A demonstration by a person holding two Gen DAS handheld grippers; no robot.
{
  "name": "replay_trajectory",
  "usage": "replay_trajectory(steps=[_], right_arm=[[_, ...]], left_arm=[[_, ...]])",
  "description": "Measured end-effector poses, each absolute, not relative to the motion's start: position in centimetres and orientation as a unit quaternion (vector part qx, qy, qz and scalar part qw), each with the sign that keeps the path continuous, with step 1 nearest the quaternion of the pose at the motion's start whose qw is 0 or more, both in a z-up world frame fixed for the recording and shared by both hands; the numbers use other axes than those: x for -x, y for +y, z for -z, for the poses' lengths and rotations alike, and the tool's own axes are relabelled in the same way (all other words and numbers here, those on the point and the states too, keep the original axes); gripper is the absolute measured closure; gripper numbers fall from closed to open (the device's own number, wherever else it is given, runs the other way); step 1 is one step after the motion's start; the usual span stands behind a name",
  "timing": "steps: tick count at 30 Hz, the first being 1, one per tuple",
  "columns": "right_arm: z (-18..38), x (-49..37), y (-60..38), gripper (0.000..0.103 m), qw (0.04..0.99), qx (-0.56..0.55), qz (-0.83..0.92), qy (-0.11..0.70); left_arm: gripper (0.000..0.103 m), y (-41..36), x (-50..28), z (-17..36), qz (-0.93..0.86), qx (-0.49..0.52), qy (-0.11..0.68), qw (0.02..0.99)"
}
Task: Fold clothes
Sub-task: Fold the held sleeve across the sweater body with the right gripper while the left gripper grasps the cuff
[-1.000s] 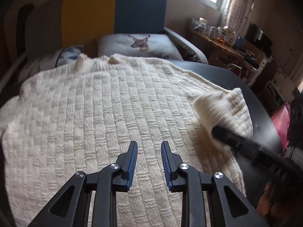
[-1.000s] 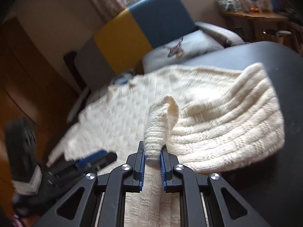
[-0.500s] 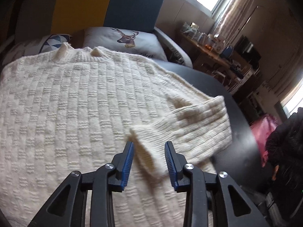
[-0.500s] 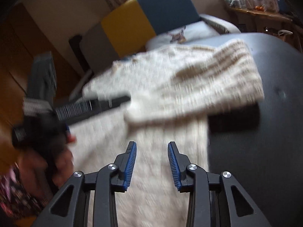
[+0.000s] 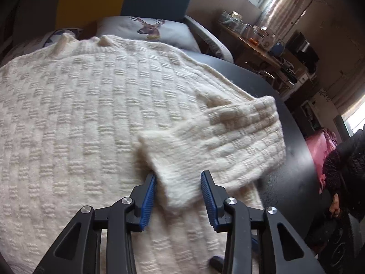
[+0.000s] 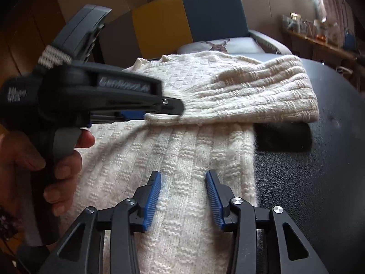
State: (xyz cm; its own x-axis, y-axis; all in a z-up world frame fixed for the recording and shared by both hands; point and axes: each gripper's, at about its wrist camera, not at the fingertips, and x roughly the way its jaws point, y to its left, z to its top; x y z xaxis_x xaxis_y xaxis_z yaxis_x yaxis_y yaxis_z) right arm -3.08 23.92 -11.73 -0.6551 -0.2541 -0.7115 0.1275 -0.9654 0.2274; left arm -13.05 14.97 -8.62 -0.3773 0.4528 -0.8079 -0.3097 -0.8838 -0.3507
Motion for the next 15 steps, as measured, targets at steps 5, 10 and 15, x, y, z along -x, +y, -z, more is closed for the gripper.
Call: replay_trajectory(steps=[5, 10, 15], right_arm=[[12.0, 3.1, 24.5, 0.060, 0.110, -0.393, 0.908, -0.092], [12.1, 3.3, 25.3, 0.060, 0.118, -0.393, 0.905, -0.116], [11.2, 3.7, 26.0, 0.062, 0.126, -0.410, 0.893, -0.138]], left_arm=[[0.096, 15.8, 13.3, 7.1, -0.839, 0.492, -0.037, 0.228], [0.097, 13.5, 14.6, 1.5, -0.871, 0.433, -0.055, 0.226], [0.097, 10.1, 16.3, -5.0, -0.898, 0.371, -0.078, 0.223]])
